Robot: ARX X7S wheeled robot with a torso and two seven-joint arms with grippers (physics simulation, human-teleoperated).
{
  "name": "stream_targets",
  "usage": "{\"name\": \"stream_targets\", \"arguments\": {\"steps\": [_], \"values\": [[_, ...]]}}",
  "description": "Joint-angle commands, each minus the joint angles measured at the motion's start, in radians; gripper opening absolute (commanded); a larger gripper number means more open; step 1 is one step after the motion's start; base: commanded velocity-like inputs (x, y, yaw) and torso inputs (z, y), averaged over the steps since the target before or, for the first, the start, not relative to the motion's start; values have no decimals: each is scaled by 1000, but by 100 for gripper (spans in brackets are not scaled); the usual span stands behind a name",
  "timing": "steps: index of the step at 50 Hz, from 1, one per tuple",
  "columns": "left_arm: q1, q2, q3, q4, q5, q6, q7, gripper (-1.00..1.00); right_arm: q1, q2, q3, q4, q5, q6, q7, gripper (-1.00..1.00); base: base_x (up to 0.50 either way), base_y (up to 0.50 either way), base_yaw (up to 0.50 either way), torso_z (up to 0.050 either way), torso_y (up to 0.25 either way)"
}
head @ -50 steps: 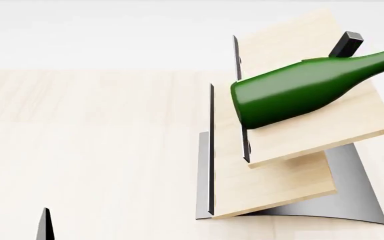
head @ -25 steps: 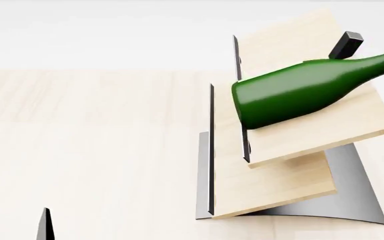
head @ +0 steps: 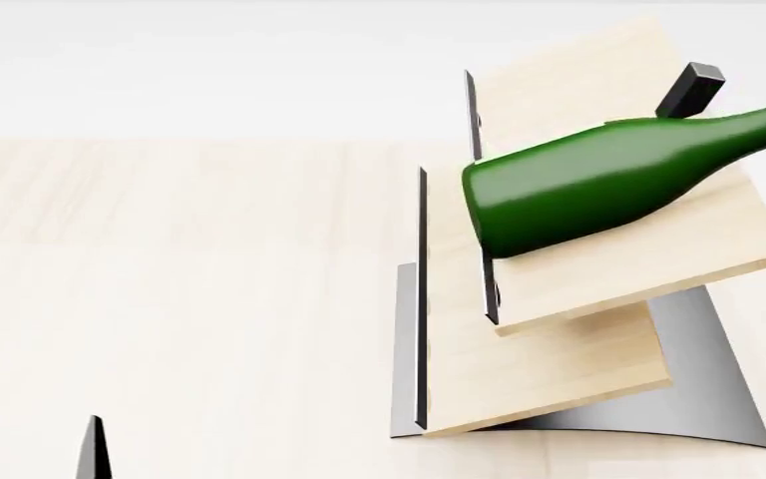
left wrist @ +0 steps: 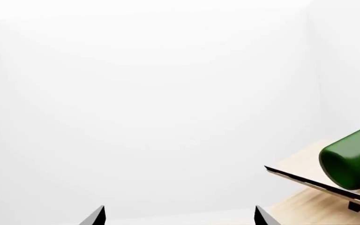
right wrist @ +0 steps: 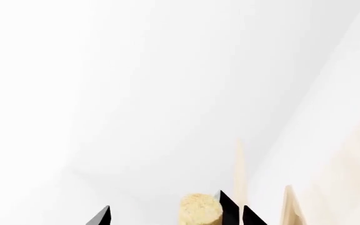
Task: Put the wine bottle on the wine rack.
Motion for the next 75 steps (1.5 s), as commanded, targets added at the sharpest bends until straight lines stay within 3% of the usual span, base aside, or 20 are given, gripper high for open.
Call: {"name": "stream_targets", "arguments": {"steps": [1,10,18,23,30,39,51,67,70,75], "values": [[-2,-1,6,-4,2,1,-1,100,-75,72,58,-69,40,-45,-3,100,0,0,0,0,0],[-2,-2,9,-3,3,0,-3,100,-146,112,98,-133,59,-96,-7,100,0,0,0,0,0],[-1,-5,7,4,3,-3,-6,100,-232,140,118,-246,-18,-236,19,100,0,0,0,0,0],[-3,-6,9,4,2,-5,-7,100,-344,178,148,-385,-190,-482,75,100,0,0,0,0,0],[-6,-6,12,2,3,-6,-8,100,-470,235,201,-521,-294,-653,87,100,0,0,0,0,0],[-6,-7,13,-4,4,-1,-10,100,-561,289,200,-592,-597,-856,264,100,0,0,0,0,0],[-5,-9,18,-1,5,-1,-12,100,-651,361,210,-643,-897,-965,523,100,0,0,0,0,0],[-7,-9,25,-4,8,-1,-15,100,-839,461,303,-684,-1056,-1128,686,100,0,0,0,0,0],[-8,-9,26,-7,9,1,-15,100,-920,484,369,-695,-1093,-1171,721,100,0,0,0,0,0],[-9,-10,26,-5,7,-3,-16,100,-1166,435,684,-744,-1104,-1167,684,100,0,0,0,0,0]]}}
